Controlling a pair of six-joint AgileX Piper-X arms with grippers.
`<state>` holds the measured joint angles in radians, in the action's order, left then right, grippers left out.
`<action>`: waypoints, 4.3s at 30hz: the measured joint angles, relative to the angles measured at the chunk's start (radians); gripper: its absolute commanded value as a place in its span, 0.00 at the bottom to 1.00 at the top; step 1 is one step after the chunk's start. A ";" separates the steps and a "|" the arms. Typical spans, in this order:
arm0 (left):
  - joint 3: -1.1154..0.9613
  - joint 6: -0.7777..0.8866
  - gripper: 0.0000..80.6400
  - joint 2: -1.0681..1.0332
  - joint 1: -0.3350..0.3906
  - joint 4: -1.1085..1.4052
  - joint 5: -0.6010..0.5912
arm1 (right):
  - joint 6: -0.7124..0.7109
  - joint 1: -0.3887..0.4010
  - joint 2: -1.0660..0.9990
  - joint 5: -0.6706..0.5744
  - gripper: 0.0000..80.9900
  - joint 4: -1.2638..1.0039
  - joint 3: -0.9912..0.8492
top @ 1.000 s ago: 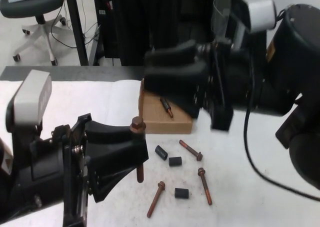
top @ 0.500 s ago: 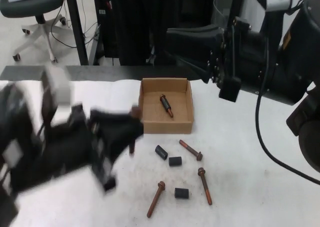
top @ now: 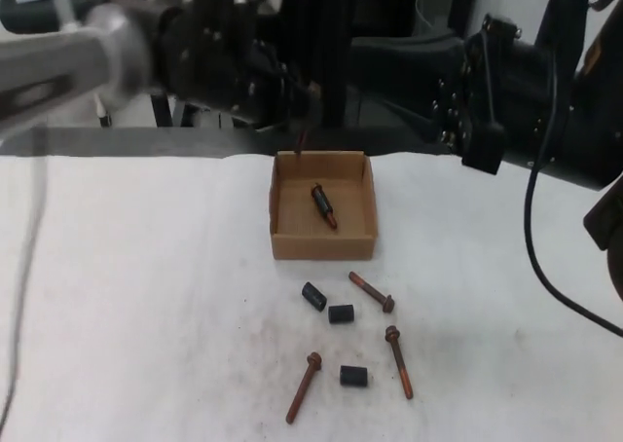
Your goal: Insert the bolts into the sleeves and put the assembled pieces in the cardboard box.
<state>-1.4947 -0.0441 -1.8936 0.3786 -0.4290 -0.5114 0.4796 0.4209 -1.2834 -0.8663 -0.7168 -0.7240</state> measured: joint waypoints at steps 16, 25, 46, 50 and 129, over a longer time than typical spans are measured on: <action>-0.305 -0.050 0.00 -0.313 0.002 -0.291 0.161 | 0.021 -0.011 0.000 0.000 0.01 0.007 0.000; -0.309 -0.099 0.07 -0.313 0.005 -0.291 0.127 | 0.022 -0.011 0.000 0.000 0.01 0.007 0.000; -0.310 -0.099 0.20 -0.289 0.007 -0.327 0.129 | 0.044 -0.011 0.000 -0.069 0.01 0.007 0.000; -0.310 -0.154 0.00 -0.204 0.007 -0.326 0.182 | 0.044 -0.019 0.000 -0.075 0.01 0.016 0.000; 0.175 0.154 0.42 0.010 0.311 -0.621 0.380 | -0.472 -0.102 0.202 0.367 0.38 1.624 -0.211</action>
<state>-1.3198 0.1097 -1.8839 0.6893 -1.0495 -0.1317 0.0076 0.3190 -1.0810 -0.4992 0.9073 -0.9350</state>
